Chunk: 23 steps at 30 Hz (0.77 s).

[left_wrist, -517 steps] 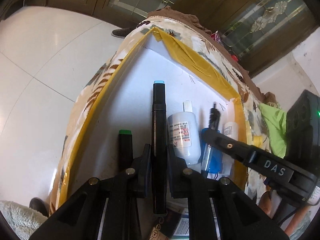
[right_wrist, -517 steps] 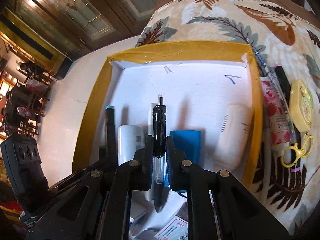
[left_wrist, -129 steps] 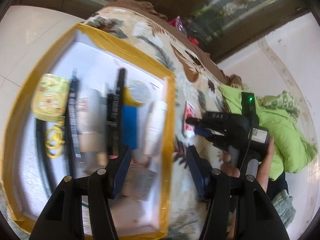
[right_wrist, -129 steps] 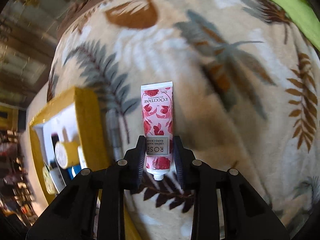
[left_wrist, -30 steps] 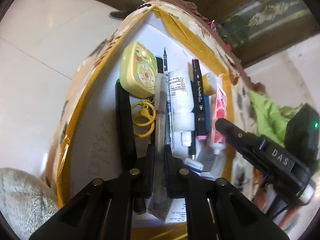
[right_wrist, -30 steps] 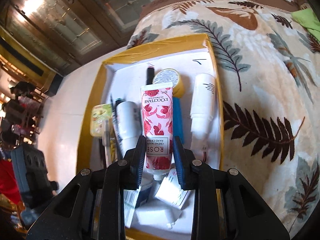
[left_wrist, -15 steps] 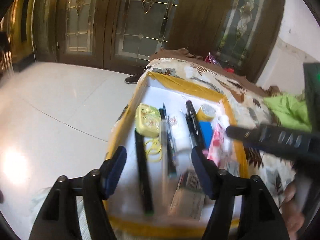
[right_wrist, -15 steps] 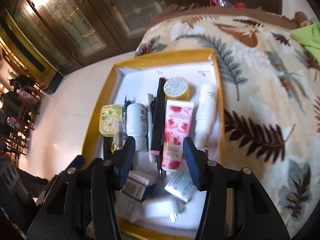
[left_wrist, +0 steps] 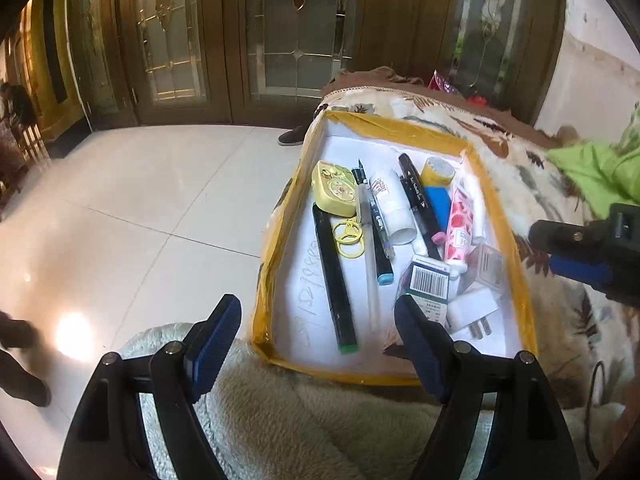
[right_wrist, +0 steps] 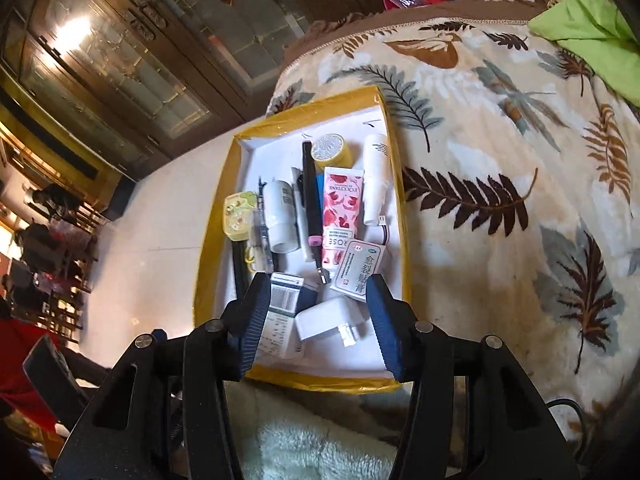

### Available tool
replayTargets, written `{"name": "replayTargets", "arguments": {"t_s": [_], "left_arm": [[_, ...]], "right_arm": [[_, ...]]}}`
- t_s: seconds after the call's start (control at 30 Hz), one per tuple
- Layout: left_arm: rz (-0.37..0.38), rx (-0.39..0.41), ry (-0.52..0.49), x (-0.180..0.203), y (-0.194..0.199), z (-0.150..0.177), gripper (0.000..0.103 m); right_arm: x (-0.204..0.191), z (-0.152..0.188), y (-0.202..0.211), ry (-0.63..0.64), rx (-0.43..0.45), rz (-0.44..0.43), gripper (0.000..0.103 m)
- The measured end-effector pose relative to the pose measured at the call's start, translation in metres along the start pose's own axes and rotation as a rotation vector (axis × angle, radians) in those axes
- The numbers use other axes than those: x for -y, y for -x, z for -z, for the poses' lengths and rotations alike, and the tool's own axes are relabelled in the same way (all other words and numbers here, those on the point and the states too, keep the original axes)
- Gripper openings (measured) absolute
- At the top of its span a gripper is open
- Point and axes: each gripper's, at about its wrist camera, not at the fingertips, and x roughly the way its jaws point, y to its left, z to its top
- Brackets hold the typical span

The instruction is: Organize rigid objects

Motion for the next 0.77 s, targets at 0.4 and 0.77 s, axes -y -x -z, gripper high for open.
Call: {"name": "replayTargets", "arguments": {"t_s": [0.4, 0.77], "left_arm": [[-0.002, 0.081, -0.043, 0.008, 0.015, 0.002, 0.080], [-0.030, 0.199, -0.070, 0.010, 0.033, 0.002, 0.082]], "right_arm": [[-0.012, 0.004, -0.007, 0.050, -0.031, 0.015, 0.050], [-0.009, 0.002, -0.004, 0.028, -0.018, 0.007, 0.050]]}}
